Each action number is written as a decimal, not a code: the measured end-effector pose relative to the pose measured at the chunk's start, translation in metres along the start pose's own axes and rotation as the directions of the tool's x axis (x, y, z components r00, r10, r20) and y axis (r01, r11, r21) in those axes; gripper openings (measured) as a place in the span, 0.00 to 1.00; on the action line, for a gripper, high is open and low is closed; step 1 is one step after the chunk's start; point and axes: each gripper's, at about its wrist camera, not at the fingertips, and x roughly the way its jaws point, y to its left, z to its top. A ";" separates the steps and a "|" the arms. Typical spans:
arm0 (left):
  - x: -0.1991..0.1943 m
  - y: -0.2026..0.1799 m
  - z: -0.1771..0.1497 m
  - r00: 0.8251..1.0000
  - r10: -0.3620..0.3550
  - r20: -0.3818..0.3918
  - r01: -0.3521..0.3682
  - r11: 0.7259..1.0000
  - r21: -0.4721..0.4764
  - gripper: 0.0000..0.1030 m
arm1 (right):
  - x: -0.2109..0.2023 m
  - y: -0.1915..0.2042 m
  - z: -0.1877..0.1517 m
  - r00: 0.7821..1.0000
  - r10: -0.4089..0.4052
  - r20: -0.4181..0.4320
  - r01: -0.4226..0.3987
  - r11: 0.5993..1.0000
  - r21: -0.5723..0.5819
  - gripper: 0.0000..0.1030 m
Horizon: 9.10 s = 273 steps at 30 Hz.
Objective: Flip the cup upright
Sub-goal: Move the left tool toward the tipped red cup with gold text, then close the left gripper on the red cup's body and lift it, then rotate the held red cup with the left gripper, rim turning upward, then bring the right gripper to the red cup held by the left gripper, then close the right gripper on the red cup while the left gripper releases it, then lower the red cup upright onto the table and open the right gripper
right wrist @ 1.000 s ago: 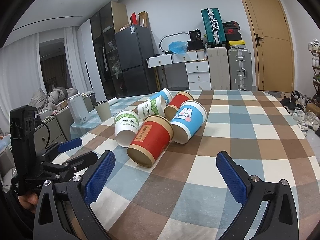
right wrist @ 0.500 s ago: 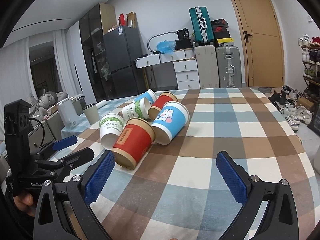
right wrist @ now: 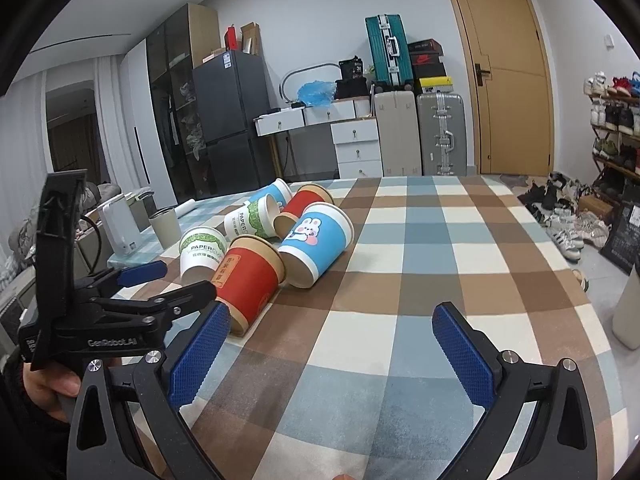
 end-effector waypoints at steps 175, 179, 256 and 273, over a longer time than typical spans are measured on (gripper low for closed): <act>-0.073 0.059 -0.066 0.990 -0.049 0.134 0.056 0.997 -0.049 0.99 | 0.024 0.044 -0.021 0.956 0.200 -0.214 -0.189 0.979 0.070 1.00; -0.074 0.060 -0.065 0.989 -0.048 0.139 0.055 0.997 -0.052 0.99 | 0.027 0.048 -0.019 0.945 0.211 -0.251 -0.196 0.977 0.086 1.00; -0.074 0.072 -0.068 0.989 -0.024 0.143 0.036 0.996 -0.085 0.99 | 0.040 0.114 -0.012 0.981 0.080 -0.179 -0.124 0.961 -0.247 0.60; -0.074 0.072 -0.068 0.989 -0.026 0.144 0.038 0.996 -0.085 0.99 | 0.026 0.111 -0.021 0.982 0.130 -0.139 -0.162 0.952 -0.261 0.88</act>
